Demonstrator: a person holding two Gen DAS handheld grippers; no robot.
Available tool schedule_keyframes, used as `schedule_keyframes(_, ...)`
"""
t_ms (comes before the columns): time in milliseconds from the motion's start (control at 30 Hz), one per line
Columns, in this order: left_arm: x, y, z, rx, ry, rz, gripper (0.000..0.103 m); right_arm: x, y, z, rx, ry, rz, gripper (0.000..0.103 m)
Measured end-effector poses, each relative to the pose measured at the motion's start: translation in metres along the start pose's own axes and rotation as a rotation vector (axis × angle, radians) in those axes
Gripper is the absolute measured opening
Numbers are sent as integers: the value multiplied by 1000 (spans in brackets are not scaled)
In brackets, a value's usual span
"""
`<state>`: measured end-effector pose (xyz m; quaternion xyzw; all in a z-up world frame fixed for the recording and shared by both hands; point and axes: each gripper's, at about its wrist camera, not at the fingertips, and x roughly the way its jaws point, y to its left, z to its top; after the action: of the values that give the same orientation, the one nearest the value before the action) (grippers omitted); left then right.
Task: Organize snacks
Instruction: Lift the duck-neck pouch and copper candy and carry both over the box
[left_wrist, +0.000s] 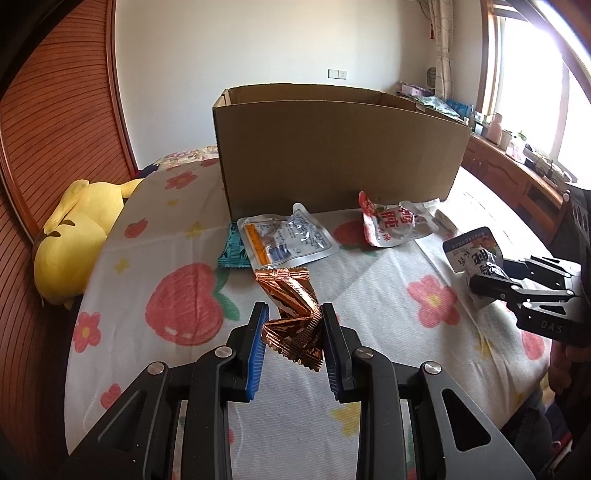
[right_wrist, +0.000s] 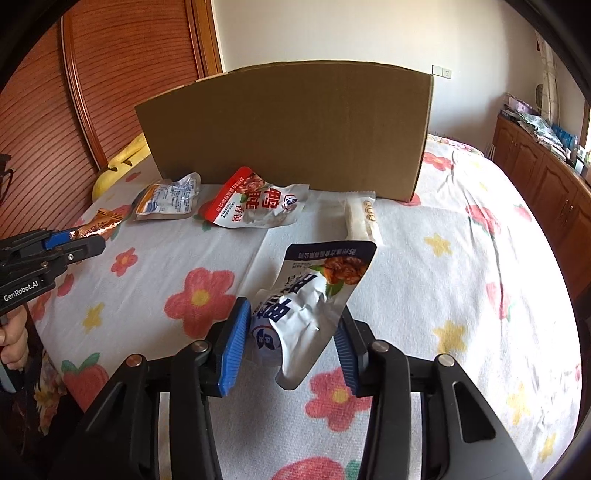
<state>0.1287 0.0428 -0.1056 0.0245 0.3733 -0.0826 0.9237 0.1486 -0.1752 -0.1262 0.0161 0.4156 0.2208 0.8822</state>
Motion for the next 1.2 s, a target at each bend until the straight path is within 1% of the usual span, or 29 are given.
schedule_keyframes(133,0,-3,3,5,-1,-7,29,-5,-3,-1,18,-21,20,46)
schedule_keyframes(400,0,-11,12,19,-15,-19,29,-15,-4,-1,18,-42,23,46)
schedule_keyframes(700,4,-15,23,33,-32,-37,29,-29,-5,5,23,-82,49,46)
schedule_keyframes(933,3,-20,44,54,-75,-49,29,-40,-4,22,9,-129,60,46)
schedule_keyframes(1200,3,-15,75,70,-133,-49,29,-48,-8,57,-22,-192,51,46)
